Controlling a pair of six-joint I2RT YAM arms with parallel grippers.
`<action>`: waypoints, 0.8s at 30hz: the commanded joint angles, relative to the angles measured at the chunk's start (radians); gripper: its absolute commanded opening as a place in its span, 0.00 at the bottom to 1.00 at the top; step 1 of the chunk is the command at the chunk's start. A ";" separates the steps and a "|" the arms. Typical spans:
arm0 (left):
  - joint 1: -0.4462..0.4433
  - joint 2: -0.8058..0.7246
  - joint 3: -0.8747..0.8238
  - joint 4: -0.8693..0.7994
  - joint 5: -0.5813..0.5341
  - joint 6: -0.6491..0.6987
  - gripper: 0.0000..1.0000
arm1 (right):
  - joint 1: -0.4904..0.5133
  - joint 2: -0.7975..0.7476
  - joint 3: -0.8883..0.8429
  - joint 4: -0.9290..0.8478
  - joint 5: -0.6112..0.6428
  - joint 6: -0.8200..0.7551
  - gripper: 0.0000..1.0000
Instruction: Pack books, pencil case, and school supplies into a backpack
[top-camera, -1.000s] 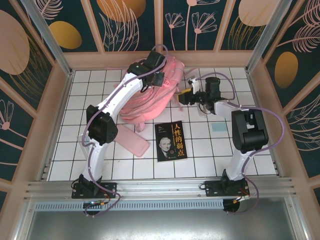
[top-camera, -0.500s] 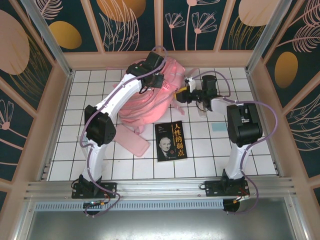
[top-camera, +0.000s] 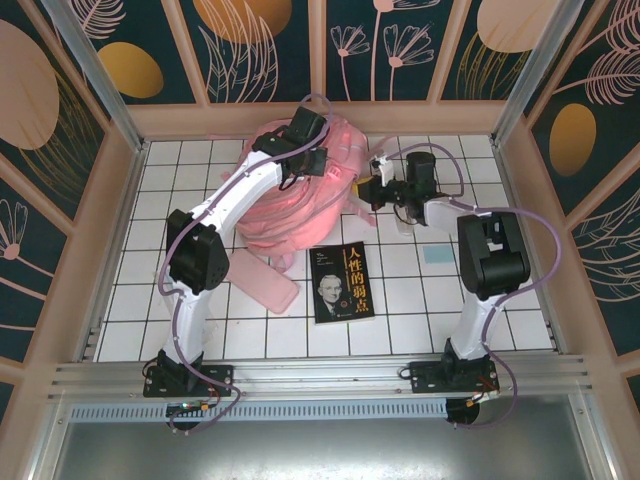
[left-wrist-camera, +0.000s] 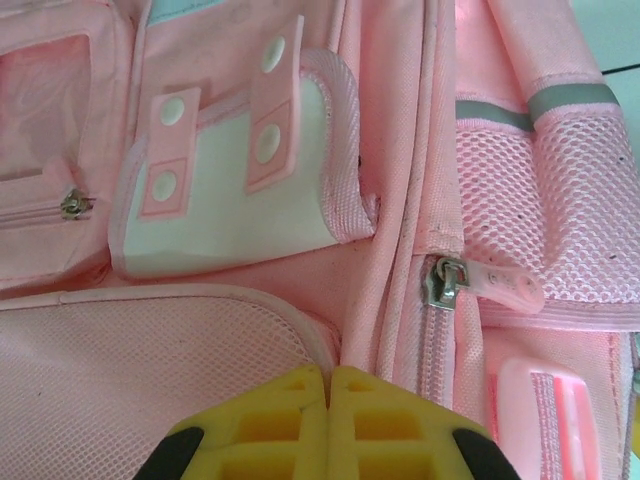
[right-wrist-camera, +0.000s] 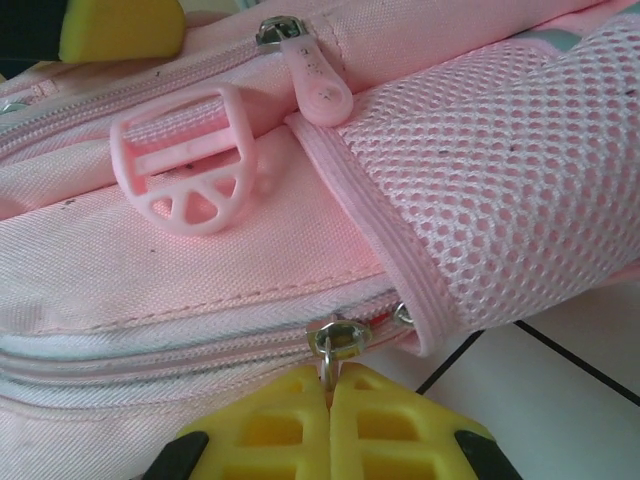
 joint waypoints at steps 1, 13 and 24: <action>0.012 -0.024 0.025 0.165 -0.037 -0.020 0.00 | 0.008 -0.072 -0.007 -0.091 0.032 -0.043 0.00; 0.005 0.049 -0.024 0.385 0.093 -0.180 0.00 | 0.158 -0.132 0.008 -0.406 0.003 0.032 0.00; -0.011 0.054 -0.129 0.480 0.107 -0.230 0.00 | 0.280 -0.136 0.026 -0.326 -0.051 0.264 0.00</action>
